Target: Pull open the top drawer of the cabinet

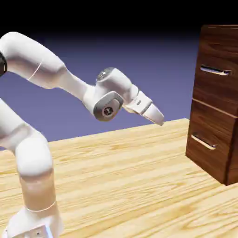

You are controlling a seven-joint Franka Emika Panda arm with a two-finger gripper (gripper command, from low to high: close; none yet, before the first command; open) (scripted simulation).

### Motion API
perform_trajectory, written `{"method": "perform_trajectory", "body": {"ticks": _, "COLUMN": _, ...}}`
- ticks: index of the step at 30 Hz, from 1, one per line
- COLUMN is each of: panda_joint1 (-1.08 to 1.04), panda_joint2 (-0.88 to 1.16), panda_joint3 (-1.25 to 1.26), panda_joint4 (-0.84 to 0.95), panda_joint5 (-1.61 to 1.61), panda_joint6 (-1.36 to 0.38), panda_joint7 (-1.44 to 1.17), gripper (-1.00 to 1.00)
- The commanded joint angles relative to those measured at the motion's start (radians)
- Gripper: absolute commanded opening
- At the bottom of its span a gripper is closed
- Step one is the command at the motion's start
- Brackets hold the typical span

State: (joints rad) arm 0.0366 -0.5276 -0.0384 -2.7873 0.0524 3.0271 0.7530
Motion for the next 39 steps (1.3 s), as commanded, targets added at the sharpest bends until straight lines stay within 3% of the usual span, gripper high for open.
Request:
{"method": "perform_trajectory", "body": {"ticks": 1, "panda_joint1": 0.02, "panda_joint2": 0.035, "panda_joint3": -0.032, "panda_joint4": 0.019, "panda_joint5": 0.044, "panda_joint6": -0.008, "panda_joint7": 0.01, "gripper": 0.0}}
{"method": "perform_trajectory", "body": {"ticks": 39, "panda_joint1": 0.795, "panda_joint2": 1.37, "panda_joint3": -1.241, "panda_joint4": 0.735, "panda_joint5": 1.696, "panda_joint6": -0.319, "panda_joint7": 0.389, "gripper": 0.0}}
